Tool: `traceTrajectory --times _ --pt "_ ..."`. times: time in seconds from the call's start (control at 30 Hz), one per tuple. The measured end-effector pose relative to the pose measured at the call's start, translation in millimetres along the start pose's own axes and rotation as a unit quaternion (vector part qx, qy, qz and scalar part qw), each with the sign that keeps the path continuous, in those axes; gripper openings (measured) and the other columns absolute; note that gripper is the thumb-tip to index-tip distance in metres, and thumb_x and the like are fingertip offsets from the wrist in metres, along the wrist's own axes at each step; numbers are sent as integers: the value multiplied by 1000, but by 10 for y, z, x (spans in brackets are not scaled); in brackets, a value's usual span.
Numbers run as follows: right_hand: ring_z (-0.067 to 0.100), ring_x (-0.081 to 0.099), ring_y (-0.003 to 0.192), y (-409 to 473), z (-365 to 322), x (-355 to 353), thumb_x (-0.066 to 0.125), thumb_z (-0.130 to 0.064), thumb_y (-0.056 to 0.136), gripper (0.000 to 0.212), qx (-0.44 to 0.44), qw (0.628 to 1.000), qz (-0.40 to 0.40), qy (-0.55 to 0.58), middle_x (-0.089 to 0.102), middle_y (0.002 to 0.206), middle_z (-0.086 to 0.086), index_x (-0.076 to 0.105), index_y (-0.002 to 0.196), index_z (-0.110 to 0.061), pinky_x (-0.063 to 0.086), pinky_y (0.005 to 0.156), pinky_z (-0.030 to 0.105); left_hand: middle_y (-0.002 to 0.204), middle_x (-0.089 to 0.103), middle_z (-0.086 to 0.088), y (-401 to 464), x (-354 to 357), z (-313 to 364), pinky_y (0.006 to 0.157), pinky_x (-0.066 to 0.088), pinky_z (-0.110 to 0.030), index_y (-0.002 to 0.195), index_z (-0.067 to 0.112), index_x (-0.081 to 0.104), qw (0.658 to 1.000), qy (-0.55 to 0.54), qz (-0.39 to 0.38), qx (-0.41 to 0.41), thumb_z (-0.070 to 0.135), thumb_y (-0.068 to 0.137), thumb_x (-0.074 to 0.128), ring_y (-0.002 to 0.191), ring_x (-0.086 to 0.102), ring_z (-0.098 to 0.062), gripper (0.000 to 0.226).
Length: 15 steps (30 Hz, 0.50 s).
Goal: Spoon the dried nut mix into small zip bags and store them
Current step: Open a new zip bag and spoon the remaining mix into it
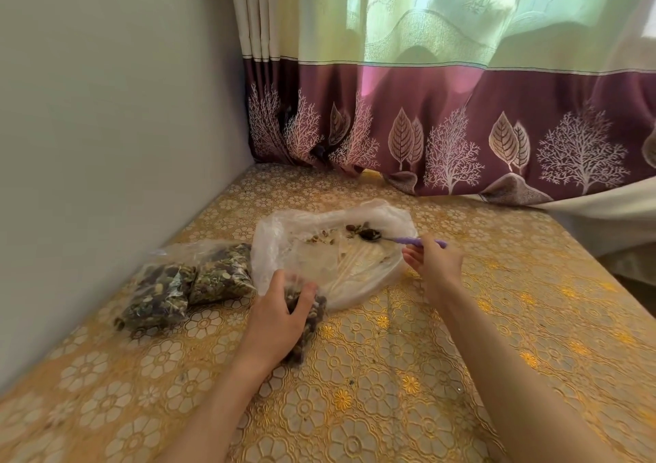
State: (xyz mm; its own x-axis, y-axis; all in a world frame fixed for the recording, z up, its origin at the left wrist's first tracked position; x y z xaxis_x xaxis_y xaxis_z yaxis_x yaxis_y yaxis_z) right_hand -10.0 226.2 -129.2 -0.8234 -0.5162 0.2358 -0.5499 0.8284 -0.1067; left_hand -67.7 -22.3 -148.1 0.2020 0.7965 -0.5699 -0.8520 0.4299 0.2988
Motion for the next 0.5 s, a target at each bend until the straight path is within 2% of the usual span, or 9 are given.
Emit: traceTrajectory --times 0.07,0.17,0.27,0.37,0.5 --pt "13 60 58 -27 -3 18 47 -1 93 26 25 999 -16 26 71 86 19 68 78 3 54 59 19 85 67 6 -3 -3 4 73 52 -37 104 29 47 1000 2 0 0 71 76 32 72 65 -16 52" --pt "16 61 64 -55 5 26 46 4 90 19 60 995 -34 64 71 92 22 63 82 9 54 66 22 92 65 10 -12 -1 9 72 50 -32 105 30 47 1000 -4 -6 -3 71 76 32 74 63 -10 52" --pt "17 61 67 -90 7 20 46 5 89 11 83 990 -54 105 69 96 25 56 90 9 55 61 20 100 62 11 -13 -3 11 74 44 -25 105 30 48 999 -34 -12 -14 69 75 37 89 59 -6 50" --pt "16 62 65 -138 -9 -10 47 3 90 12 90 987 -58 118 70 93 24 56 83 4 54 57 19 104 59 12 -8 -20 29 77 40 -23 103 30 50 996 -85 -11 -26 70 70 42 96 56 -7 53" --pt "17 61 61 -213 -132 -38 51 -3 91 19 65 989 -82 101 68 78 17 59 74 -1 54 54 21 100 58 11 -10 -34 46 70 36 -15 99 33 50 993 -109 -11 -39 69 68 45 96 55 -9 47"
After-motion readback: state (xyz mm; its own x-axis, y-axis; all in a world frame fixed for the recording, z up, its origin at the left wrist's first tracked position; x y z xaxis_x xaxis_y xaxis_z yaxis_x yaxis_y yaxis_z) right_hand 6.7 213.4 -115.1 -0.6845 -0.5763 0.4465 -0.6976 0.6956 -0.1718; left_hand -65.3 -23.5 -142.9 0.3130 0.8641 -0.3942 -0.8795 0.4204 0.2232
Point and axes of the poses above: each hand's wrist, its own y-axis towards the middle knuckle, its own x-axis out of the palm, z = x × y, the point moved 3 cm from there along y, towards the middle knuckle
